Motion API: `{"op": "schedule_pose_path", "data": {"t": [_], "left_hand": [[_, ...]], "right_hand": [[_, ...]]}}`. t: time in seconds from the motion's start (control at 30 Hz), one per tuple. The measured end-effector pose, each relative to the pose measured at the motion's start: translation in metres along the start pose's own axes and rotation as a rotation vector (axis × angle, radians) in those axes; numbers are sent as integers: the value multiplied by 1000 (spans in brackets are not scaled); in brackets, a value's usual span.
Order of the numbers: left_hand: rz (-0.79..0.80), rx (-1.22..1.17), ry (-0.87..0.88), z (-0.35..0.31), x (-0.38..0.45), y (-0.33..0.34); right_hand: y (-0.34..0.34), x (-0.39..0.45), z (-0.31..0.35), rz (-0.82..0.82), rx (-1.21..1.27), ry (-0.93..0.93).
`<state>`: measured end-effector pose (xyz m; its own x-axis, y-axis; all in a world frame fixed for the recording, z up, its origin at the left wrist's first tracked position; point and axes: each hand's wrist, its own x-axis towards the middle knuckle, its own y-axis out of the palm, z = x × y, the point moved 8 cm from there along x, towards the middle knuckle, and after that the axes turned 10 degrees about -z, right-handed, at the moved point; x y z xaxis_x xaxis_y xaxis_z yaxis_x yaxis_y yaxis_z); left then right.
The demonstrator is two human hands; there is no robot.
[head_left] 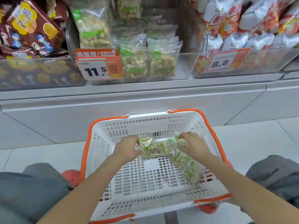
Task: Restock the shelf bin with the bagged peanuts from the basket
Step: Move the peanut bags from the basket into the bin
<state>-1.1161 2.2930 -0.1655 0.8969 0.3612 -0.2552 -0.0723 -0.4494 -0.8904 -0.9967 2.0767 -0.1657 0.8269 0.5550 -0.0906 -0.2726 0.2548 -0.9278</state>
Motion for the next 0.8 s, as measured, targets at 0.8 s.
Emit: {"op": "schedule_pose_path", "data": {"t": [0.8], "left_hand": [[16, -907, -832, 61, 74, 172]], "right_hand": [[150, 30, -73, 108, 186, 744]]}}
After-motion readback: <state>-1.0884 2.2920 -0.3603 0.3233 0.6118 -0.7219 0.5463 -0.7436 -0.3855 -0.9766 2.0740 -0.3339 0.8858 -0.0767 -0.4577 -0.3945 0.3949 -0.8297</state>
